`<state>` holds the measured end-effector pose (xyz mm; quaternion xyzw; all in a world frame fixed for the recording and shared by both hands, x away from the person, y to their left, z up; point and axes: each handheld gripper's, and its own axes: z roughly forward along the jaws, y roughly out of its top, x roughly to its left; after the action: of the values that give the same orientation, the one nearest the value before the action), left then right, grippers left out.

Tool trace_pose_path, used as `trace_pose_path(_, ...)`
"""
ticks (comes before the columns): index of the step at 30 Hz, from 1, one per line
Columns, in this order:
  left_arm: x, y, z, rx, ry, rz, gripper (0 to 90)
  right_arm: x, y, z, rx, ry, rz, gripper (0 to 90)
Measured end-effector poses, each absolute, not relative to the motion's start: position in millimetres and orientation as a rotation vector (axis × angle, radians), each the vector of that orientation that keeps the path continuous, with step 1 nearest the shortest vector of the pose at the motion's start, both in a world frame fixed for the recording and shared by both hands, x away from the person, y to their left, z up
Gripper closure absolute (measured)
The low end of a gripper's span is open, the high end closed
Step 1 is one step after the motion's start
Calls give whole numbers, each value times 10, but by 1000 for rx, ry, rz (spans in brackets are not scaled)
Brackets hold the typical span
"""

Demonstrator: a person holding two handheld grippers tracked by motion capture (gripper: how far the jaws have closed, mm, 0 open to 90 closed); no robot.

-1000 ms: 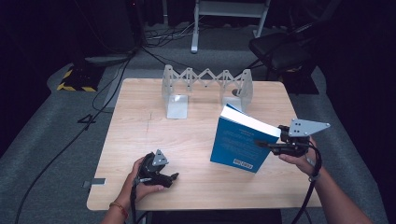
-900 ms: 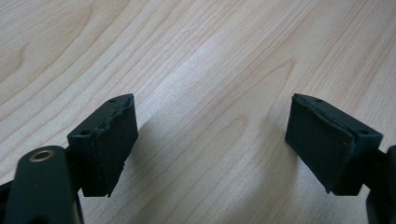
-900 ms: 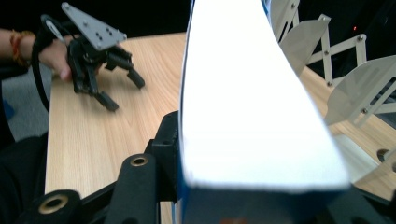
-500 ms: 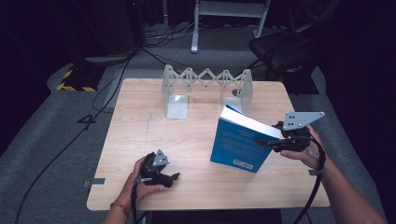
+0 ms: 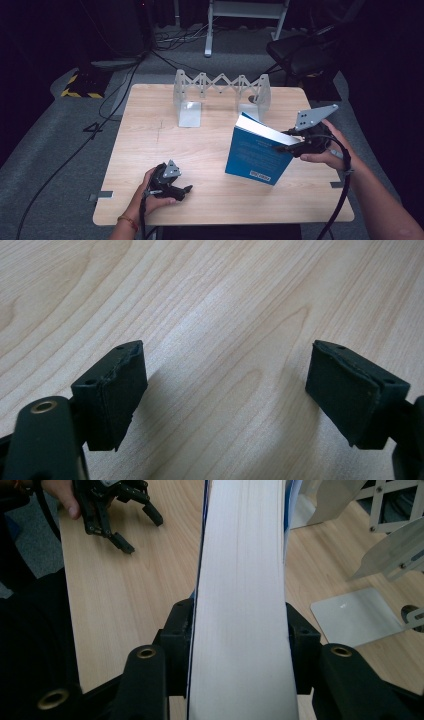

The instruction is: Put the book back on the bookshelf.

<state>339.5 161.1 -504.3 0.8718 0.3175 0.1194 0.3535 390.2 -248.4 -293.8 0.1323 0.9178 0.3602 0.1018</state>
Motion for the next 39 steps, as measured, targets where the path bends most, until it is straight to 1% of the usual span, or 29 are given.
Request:
trace_pose_path(22, 3403, 1610, -5043, 2260, 804, 302, 169, 4180, -2196, -2881, 386, 2966, 795, 569)
trace_pose_path(25, 3404, 1610, -5043, 2261, 802, 303, 169, 4180, -2192, -2887, 393, 2954, 806, 573)
trace_pose_path(28, 3405, 1611, -5042, 2262, 800, 306, 169, 4154, -2224, -2903, 410, 2907, 845, 596)
trace_pose_path(39, 3405, 1593, -5042, 2269, 781, 290, 165, 4045, -2262, -2930, 436, 2831, 916, 609)
